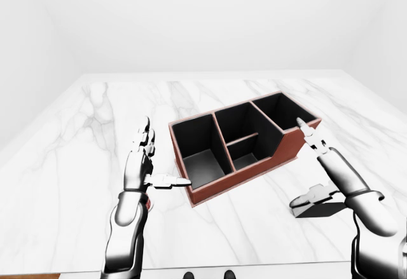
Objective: Pick up the book and place it in the back compartment of the caddy.
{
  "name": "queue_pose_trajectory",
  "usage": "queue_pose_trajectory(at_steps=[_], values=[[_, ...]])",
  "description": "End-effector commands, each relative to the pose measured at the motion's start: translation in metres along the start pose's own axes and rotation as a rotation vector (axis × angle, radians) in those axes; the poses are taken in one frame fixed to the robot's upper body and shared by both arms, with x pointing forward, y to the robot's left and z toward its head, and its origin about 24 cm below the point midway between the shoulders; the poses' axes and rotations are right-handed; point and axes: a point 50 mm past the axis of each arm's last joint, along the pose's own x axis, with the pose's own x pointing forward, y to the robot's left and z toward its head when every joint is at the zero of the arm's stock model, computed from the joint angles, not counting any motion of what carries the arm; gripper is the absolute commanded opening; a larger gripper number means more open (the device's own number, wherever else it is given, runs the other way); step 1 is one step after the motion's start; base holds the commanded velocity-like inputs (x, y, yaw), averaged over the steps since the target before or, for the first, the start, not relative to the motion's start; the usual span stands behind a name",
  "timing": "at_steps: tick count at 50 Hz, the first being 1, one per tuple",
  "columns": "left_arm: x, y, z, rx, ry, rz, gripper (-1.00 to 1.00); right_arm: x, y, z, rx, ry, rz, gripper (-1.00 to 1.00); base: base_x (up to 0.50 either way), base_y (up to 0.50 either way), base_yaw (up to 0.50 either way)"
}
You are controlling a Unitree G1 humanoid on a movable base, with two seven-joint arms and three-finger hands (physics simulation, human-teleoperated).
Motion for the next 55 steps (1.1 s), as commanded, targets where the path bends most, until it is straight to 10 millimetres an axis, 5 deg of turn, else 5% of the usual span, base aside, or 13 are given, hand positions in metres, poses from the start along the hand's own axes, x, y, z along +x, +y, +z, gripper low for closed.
queue_pose_trajectory(at_steps=[1,33,55], values=[[0.001,0.0,-0.003,0.001,0.011,0.001,1.0,-0.002,0.003,-0.015,-0.004,0.077,0.034,1.0,0.0,0.0,0.0],[0.002,0.0,-0.007,0.001,0.031,0.001,1.0,-0.004,0.002,-0.051,-0.025,0.25,0.019,1.0,0.0,0.0,0.0],[0.001,-0.002,-0.009,0.002,0.036,-0.003,1.0,-0.003,-0.001,-0.058,-0.049,0.284,-0.013,1.0,0.0,0.0,0.0]])
